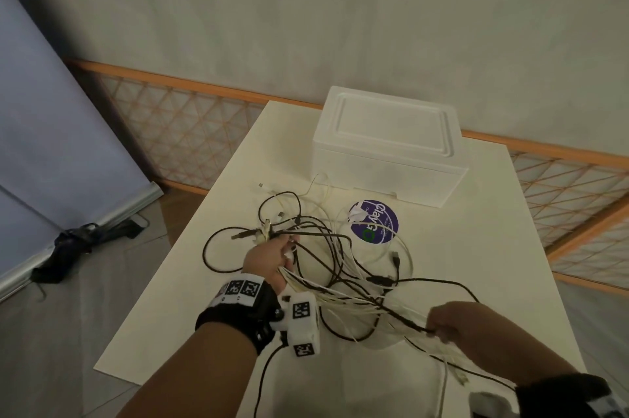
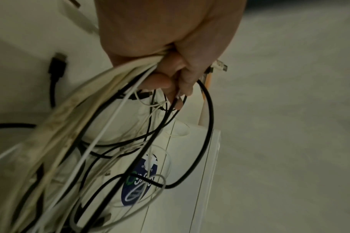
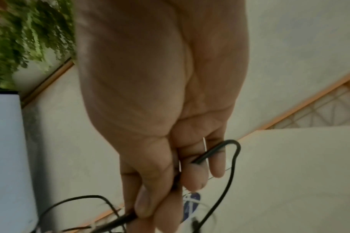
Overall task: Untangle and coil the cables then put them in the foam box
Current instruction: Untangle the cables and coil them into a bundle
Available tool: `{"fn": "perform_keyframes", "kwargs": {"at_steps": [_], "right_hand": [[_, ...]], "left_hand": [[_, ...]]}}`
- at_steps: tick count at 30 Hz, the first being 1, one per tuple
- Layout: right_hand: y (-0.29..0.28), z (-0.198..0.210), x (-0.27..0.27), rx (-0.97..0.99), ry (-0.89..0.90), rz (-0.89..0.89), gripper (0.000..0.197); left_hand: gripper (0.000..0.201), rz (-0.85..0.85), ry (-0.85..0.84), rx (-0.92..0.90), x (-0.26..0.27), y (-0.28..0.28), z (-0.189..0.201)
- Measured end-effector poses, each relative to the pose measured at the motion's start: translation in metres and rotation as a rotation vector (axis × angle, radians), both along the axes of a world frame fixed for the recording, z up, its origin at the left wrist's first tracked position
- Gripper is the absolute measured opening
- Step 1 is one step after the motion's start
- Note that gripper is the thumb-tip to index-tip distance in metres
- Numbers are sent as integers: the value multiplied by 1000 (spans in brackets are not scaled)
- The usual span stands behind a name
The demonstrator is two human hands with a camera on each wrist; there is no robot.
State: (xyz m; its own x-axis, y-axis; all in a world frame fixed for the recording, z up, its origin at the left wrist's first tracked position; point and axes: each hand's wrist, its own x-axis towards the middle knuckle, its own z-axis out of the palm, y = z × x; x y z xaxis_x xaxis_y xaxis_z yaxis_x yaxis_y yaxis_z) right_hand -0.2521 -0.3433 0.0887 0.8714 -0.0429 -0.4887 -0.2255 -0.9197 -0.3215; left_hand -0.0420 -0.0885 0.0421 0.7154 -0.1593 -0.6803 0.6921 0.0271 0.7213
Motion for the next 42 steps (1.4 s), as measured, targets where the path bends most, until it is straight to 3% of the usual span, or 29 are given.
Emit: {"fn": "perform_keyframes", "kwargs": {"at_steps": [3,5,8,15,20,27,32,35,38,42], "right_hand": [[-11,-7,-4,-105,2,-50,35],[-2,-4,4,-166,-75,-66,29],[30,-1,29,-56,-243,-145,31],[105,-9,75,160,-170,-34,66],[113,-9,81,161,-190,-24,33],[78,-9,64,-138,-138,53,35],[65,7,58,50,-134,-84,35],[66,11,57,165,-240,-192,29],[69,9,55,184,-302,-202,25],[81,10,57,123,-308,-152,18]], "left_hand": [[13,47,-38,-52,-7,-7,-6],[13,-12,-63,-5,-11,-11,-6],[13,-20,-33,32,-17,-16,-3],[15,43,1,-63,-38,-27,2],[15,84,1,-113,-38,-21,6],[18,156,-25,-73,-20,-4,9],[24,131,-13,-97,-19,-1,11],[26,116,-1,-168,-25,-3,13],[27,110,53,-294,-30,-2,17],[36,68,80,-277,-39,4,25]]}}
